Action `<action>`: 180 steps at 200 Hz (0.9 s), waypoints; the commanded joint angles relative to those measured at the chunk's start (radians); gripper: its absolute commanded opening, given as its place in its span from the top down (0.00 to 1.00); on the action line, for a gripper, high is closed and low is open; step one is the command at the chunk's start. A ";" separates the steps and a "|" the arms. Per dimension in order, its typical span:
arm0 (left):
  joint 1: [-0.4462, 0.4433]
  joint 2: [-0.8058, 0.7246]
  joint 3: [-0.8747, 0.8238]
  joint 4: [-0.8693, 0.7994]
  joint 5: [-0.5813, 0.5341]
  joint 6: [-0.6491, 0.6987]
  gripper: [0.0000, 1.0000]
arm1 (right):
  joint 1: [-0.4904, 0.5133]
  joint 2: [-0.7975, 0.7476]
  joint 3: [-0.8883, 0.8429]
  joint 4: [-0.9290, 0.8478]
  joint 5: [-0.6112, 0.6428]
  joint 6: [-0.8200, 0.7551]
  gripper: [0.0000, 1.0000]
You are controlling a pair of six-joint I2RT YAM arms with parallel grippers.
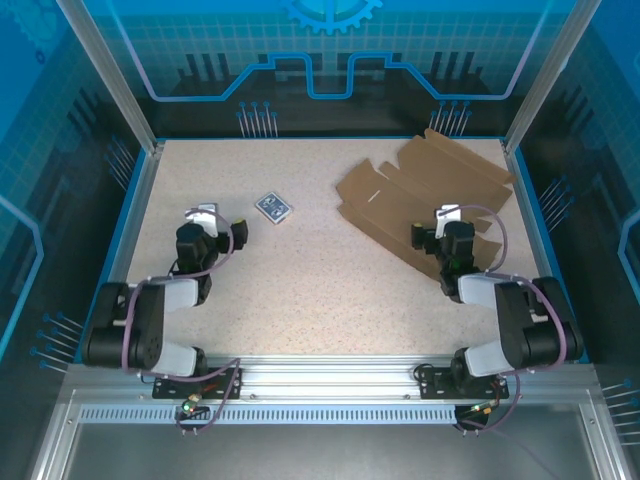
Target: Fold the paper box
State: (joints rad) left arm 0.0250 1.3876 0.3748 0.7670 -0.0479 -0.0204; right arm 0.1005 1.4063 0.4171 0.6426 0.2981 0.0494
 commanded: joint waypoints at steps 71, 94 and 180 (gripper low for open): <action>-0.033 -0.277 0.196 -0.467 0.200 -0.427 0.01 | 0.018 -0.376 0.177 -0.574 -0.041 0.309 0.00; -0.161 -0.210 0.215 -0.427 0.210 -0.466 0.02 | 0.159 -0.272 0.245 -0.644 -0.050 0.317 0.00; -0.539 0.257 0.516 -0.456 0.194 -0.495 0.15 | 0.263 0.064 0.500 -0.767 -0.143 0.296 0.03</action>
State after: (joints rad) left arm -0.4767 1.5337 0.7933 0.3332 0.1291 -0.4808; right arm 0.4084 1.4754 0.8894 -0.0757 0.2035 0.3161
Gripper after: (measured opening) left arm 0.866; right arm 0.974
